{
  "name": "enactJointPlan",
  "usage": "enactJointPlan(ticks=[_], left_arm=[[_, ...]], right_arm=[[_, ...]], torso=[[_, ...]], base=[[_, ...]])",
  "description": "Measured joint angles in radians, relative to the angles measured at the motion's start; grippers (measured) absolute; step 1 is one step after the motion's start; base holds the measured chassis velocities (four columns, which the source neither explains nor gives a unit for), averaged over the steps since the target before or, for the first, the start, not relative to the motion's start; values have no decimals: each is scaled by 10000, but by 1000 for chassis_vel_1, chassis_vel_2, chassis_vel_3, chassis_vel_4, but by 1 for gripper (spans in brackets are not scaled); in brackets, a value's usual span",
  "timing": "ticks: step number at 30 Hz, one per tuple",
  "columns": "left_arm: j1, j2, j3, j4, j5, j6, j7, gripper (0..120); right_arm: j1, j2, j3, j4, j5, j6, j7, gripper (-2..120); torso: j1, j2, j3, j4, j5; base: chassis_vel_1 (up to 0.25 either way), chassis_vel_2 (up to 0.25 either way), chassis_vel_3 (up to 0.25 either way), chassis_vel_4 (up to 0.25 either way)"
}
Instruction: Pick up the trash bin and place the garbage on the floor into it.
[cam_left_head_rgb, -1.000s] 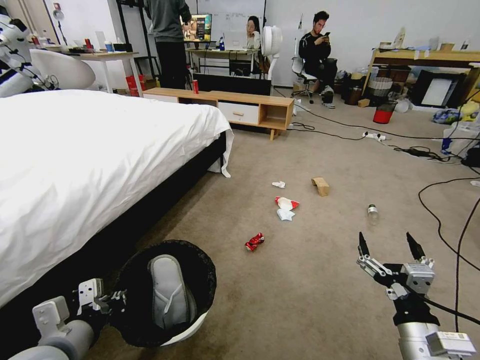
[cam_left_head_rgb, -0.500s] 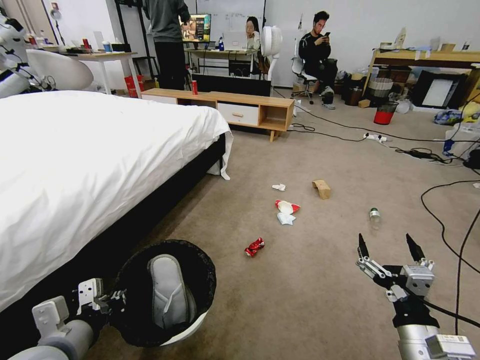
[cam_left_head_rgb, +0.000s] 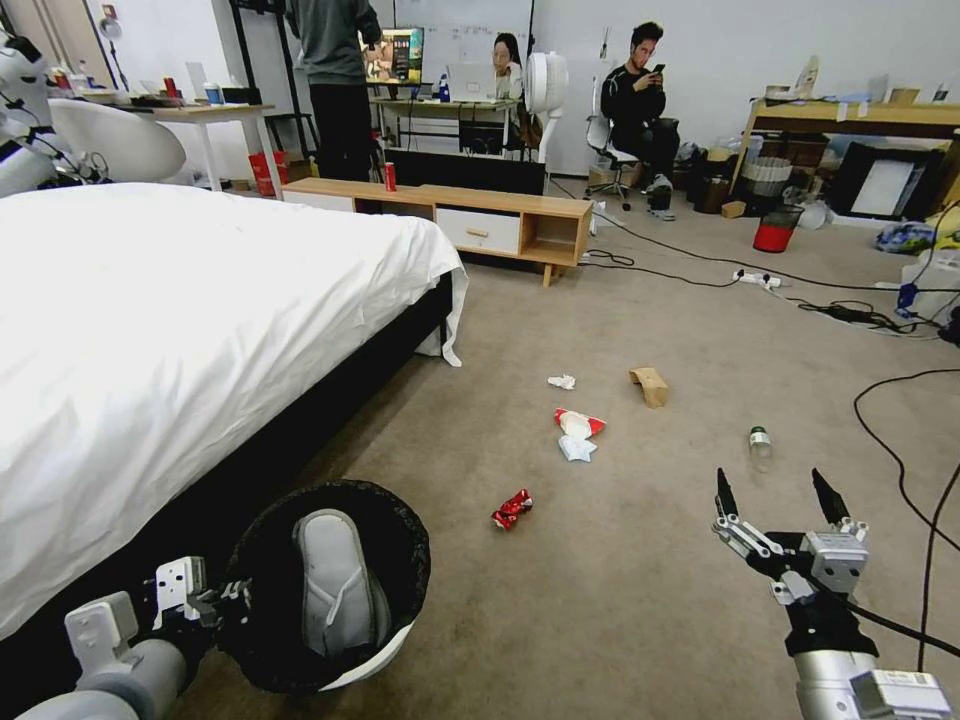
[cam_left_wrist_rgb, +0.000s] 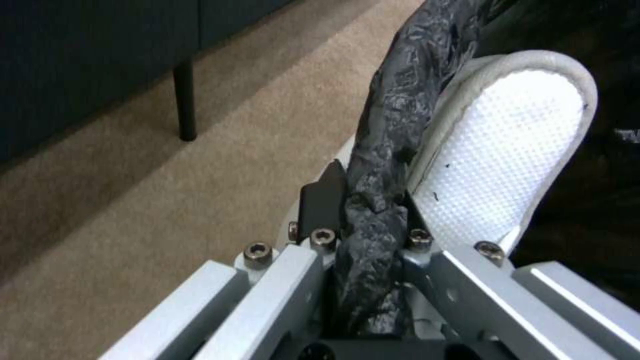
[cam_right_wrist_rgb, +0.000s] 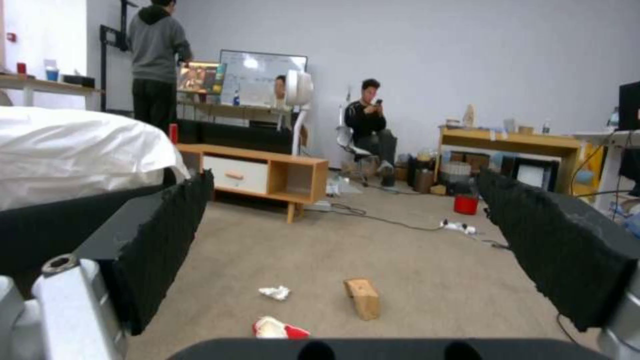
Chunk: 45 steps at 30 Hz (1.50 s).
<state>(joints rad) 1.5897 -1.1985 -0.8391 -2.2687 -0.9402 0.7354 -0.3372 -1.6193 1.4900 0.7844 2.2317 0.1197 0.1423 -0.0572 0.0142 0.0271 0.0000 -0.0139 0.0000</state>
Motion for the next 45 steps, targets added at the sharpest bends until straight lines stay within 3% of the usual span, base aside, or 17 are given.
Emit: enactJointPlan(ticks=[45], left_arm=[[47,10,66,-27,86,1,50,2]], right_arm=[[-110,44,62,55,-18,52,-120,100]], torso=[[-1,0,0,0,0]], base=[[-127,127,125,-132]])
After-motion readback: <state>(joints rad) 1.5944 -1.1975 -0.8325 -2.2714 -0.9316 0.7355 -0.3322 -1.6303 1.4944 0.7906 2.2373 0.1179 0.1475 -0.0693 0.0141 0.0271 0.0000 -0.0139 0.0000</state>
